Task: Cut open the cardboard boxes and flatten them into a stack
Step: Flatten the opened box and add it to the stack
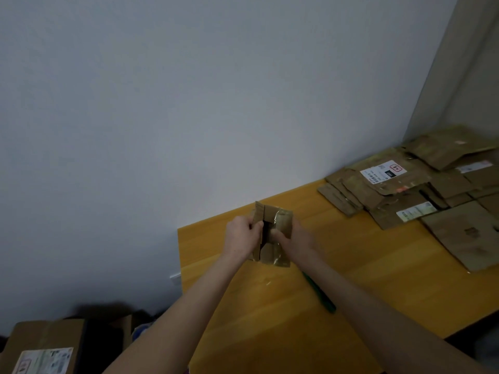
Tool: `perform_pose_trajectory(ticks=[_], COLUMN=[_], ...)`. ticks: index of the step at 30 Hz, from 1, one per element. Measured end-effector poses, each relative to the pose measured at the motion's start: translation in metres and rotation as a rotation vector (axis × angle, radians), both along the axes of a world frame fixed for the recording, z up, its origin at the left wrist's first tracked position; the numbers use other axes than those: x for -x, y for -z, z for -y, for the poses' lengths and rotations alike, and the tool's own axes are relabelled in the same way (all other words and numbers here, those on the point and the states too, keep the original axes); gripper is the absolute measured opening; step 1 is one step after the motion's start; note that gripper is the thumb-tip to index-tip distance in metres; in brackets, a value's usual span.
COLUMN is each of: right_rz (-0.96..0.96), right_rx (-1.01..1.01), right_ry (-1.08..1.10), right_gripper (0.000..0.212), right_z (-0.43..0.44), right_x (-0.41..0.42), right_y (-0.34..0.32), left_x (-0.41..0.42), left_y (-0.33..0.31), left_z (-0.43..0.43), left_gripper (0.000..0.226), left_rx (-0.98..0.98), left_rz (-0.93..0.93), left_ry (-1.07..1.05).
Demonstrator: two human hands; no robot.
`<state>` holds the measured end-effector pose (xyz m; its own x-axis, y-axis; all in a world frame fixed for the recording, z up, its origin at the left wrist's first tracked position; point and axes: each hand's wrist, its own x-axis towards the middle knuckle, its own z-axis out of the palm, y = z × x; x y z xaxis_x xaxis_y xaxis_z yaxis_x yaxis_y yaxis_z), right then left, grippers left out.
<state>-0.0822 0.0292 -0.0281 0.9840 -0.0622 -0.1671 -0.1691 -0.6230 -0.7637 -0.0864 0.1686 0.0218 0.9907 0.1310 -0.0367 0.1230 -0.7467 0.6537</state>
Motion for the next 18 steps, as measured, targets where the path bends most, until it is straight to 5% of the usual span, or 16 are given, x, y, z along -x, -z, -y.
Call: perform_pose_trajectory(ticks=[5, 14, 18], right_rz=[-0.021, 0.009, -0.010], right_rx=[0.298, 0.053, -0.026], right_ry=[-0.027, -0.062, -0.005], right_gripper=[0.062, 0.011, 0.016], right_z=[0.002, 0.000, 0.006], right_x=[-0.004, -0.017, -0.022], right_y=[-0.011, -0.009, -0.004], left_x=[0.002, -0.007, -0.012], left_y=[-0.001, 0.001, 0.004], left_z=[0.007, -0.002, -0.011], left_gripper=[0.042, 0.037, 0.033], left_rx=[-0.078, 0.034, 0.121], left_rz=[0.040, 0.032, 0.003], left_ry=[0.003, -0.085, -0.116])
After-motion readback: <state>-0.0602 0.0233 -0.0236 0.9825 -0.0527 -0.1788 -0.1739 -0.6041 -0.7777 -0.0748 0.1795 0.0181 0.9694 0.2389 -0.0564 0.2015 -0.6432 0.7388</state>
